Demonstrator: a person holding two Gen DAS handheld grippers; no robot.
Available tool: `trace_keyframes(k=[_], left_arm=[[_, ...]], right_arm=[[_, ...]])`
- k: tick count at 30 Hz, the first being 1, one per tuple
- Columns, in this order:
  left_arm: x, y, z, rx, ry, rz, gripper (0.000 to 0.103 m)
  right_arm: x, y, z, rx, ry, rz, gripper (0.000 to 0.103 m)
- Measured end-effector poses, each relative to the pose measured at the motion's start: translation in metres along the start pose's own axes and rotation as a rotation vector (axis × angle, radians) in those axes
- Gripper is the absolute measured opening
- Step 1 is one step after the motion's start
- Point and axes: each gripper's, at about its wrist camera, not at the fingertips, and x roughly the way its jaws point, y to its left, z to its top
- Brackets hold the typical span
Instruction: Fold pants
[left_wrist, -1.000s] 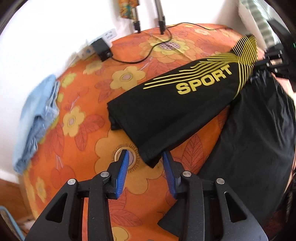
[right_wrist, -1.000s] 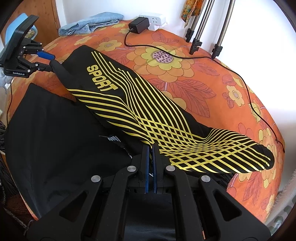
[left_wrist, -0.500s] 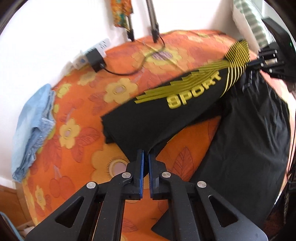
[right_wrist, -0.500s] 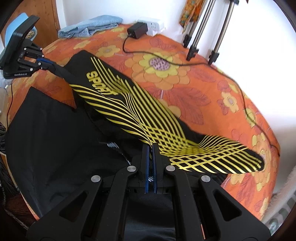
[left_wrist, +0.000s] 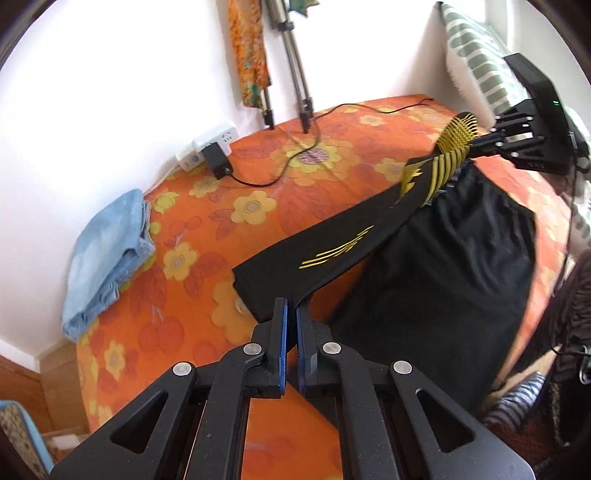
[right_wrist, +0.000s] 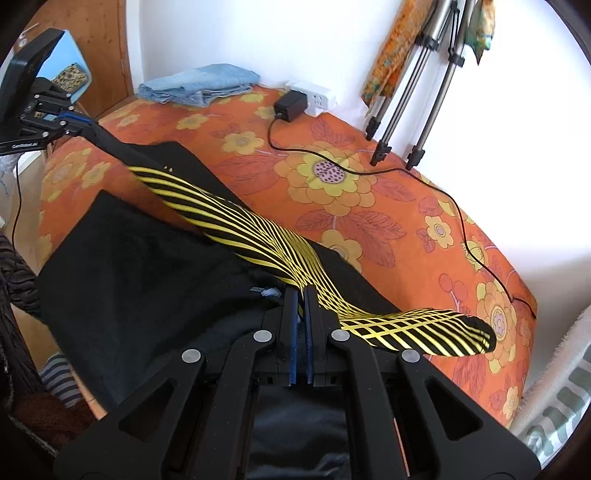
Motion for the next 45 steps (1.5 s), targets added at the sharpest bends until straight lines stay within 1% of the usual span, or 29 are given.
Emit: trace_keyframes(k=[4,8,12,17,20,23,26,31,33,34,35,36,37,38,39,40,42,44,45], left_arm=[[-0.012,-0.029,-0.037,0.004,0.038,-0.051,0.003],[-0.01,-0.058,-0.076,-0.016,0.1,-0.123,0.003],[-0.01,-0.083,-0.101,-0.012,0.138,-0.159,0.003],[-0.013,-0.1,-0.116,-0.005,0.147,-0.174,0.003],[-0.011,-0.105,-0.124,0.015,0.16,-0.163,0.003],[-0.007,-0.104,-0.131,0.006,0.181,-0.159,0.003],[-0.007,-0.105,-0.136,0.011,0.185,-0.155,0.003],[-0.003,-0.11,-0.141,0.026,0.204,-0.17,0.003],[0.0,-0.11,-0.142,0.024,0.223,-0.176,0.005],[0.002,-0.109,-0.141,0.017,0.233,-0.175,0.006],[0.003,-0.107,-0.142,0.008,0.245,-0.182,0.008],[0.003,-0.107,-0.141,0.003,0.251,-0.182,0.011],[0.002,-0.105,-0.141,-0.002,0.257,-0.17,0.015],[0.001,-0.104,-0.142,-0.006,0.258,-0.17,0.023],[-0.002,-0.102,-0.142,-0.014,0.26,-0.18,0.027],[-0.004,-0.1,-0.143,-0.017,0.257,-0.189,0.027],[-0.008,-0.099,-0.143,-0.014,0.253,-0.189,0.026],[-0.011,-0.098,-0.14,-0.022,0.244,-0.191,0.026],[-0.014,-0.096,-0.136,-0.031,0.231,-0.191,0.026]], right_arm=[[-0.017,0.016,-0.025,0.019,-0.004,0.023,0.003],[-0.019,0.04,-0.057,0.005,0.037,0.037,0.003],[-0.021,0.058,-0.085,-0.002,0.065,0.042,0.003],[-0.028,0.065,-0.11,0.024,0.077,0.047,0.003],[-0.029,0.075,-0.12,0.02,0.086,0.054,0.003],[-0.025,0.086,-0.129,-0.002,0.102,0.059,0.003],[-0.021,0.096,-0.138,-0.034,0.126,0.054,0.003],[-0.014,0.099,-0.149,-0.023,0.161,0.075,0.003],[-0.012,0.097,-0.151,-0.005,0.181,0.1,0.004],[-0.013,0.097,-0.152,-0.001,0.187,0.106,0.007],[-0.015,0.095,-0.152,0.005,0.19,0.113,0.014],[-0.017,0.094,-0.153,0.015,0.191,0.112,0.02],[-0.022,0.09,-0.154,0.031,0.184,0.117,0.034],[-0.031,0.085,-0.156,0.058,0.163,0.139,0.045],[-0.042,0.077,-0.158,0.093,0.129,0.163,0.048],[-0.05,0.071,-0.16,0.124,0.101,0.17,0.053],[-0.07,0.05,-0.164,0.218,0.037,0.192,0.058],[-0.083,0.031,-0.168,0.3,-0.013,0.21,0.059],[-0.089,0.021,-0.171,0.336,-0.035,0.201,0.059]])
